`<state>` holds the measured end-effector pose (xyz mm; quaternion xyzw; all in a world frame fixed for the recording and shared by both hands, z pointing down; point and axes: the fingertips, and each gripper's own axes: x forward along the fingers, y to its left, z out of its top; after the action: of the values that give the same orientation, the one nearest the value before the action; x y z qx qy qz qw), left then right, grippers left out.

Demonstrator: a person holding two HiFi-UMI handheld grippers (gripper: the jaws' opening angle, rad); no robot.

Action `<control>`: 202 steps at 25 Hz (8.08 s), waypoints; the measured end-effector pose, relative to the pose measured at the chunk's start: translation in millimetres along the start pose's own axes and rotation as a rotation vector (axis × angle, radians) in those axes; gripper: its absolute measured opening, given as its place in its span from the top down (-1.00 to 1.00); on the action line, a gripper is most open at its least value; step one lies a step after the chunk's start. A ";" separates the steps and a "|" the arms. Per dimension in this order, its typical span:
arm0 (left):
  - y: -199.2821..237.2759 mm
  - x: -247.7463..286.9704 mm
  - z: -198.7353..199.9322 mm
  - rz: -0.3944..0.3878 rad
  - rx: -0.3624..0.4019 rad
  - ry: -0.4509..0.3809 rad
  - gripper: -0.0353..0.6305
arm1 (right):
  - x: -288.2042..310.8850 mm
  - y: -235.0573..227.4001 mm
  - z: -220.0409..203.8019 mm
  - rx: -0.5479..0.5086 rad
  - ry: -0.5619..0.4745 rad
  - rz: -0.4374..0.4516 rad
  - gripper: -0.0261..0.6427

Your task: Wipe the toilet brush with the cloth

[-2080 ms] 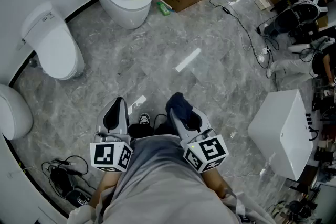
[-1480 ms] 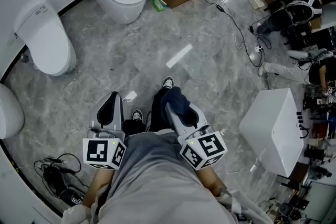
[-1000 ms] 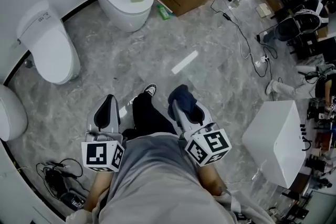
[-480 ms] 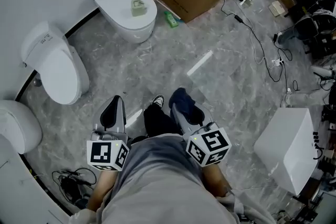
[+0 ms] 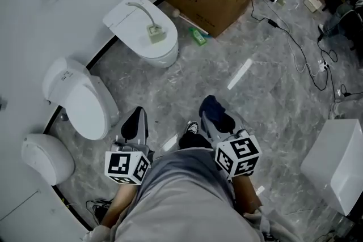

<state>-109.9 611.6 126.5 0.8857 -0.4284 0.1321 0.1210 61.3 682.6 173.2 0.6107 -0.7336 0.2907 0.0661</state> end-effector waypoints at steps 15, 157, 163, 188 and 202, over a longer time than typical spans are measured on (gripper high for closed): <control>34.8 65.9 28.8 0.056 -0.058 -0.036 0.89 | 57.3 -18.9 47.9 -0.007 -0.008 0.056 0.63; 362.1 508.3 10.6 0.480 -0.628 0.033 0.89 | 786.5 -103.3 65.0 -0.422 0.952 0.720 0.57; 365.5 505.0 8.0 0.482 -0.628 0.011 0.89 | 799.1 -89.8 25.2 -0.514 1.057 0.788 0.57; 370.3 496.2 -0.4 0.498 -0.631 -0.052 0.89 | 832.0 -61.0 -56.0 -0.662 1.369 0.901 0.57; 371.8 499.0 -0.6 0.504 -0.613 -0.055 0.89 | 835.5 -51.5 -75.2 -0.760 1.473 0.930 0.56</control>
<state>-105.5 24.7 333.2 0.6789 -0.6549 -0.0001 0.3319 -114.9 -0.2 630.5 -0.1420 -0.7224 0.3417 0.5841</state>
